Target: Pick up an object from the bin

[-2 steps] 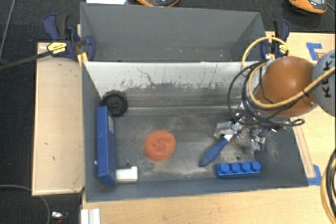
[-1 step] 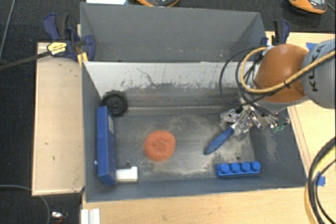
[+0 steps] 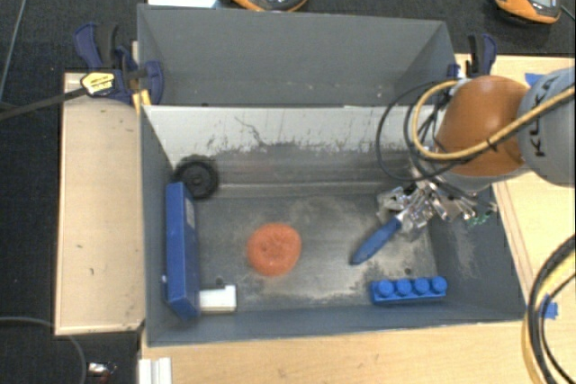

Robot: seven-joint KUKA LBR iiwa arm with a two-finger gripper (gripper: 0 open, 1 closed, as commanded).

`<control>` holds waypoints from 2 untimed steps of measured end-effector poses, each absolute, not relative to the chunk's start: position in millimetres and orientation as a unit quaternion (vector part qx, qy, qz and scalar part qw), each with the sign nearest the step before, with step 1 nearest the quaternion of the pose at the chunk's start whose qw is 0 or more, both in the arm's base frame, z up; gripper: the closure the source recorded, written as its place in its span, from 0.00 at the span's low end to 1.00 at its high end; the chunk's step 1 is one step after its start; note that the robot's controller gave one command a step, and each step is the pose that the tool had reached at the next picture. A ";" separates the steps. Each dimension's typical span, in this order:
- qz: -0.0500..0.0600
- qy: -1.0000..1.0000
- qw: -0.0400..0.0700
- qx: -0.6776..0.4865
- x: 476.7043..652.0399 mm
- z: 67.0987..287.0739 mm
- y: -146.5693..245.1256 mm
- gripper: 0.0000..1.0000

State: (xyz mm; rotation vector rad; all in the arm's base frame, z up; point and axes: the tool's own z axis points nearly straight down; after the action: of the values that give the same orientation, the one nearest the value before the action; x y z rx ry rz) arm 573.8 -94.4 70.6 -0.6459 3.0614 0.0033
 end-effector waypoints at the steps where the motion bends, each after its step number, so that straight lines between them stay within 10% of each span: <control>1: 0.001 0.978 0.007 -0.207 573.9 75.7 -93.8 1.00; 2: 0.003 0.978 0.003 -0.206 571.2 96.2 -93.1 1.00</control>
Offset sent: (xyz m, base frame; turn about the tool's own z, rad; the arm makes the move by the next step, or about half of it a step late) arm -0.0001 0.0004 0.0738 -0.0006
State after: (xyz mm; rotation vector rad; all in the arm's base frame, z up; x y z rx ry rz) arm 571.2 -93.1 96.2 -0.6469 3.0682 0.0099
